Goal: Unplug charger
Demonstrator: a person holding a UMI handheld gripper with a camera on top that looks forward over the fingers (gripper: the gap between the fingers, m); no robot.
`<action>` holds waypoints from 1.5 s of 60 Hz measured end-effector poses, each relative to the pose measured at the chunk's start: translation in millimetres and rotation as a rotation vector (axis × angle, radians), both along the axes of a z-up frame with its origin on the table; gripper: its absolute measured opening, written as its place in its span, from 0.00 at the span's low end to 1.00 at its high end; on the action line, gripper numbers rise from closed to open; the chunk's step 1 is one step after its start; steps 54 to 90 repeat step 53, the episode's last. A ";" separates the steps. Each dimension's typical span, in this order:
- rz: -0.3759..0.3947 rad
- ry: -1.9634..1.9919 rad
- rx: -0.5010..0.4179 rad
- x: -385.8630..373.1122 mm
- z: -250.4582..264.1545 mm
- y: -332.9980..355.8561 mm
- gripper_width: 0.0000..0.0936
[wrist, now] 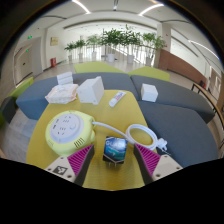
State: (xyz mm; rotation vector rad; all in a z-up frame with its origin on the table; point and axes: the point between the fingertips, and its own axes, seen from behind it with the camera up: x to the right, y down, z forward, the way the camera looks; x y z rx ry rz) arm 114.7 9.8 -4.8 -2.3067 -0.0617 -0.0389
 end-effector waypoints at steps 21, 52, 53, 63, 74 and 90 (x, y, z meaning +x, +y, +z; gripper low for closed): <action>0.060 0.004 0.108 6.7 110.4 -83.8 0.91; 0.052 0.050 0.173 17.2 122.0 -143.6 0.91; 0.049 0.059 0.172 18.3 119.7 -143.3 0.91; 0.049 0.059 0.172 18.3 119.7 -143.3 0.91; 0.049 0.059 0.172 18.3 119.7 -143.3 0.91; 0.049 0.059 0.172 18.3 119.7 -143.3 0.91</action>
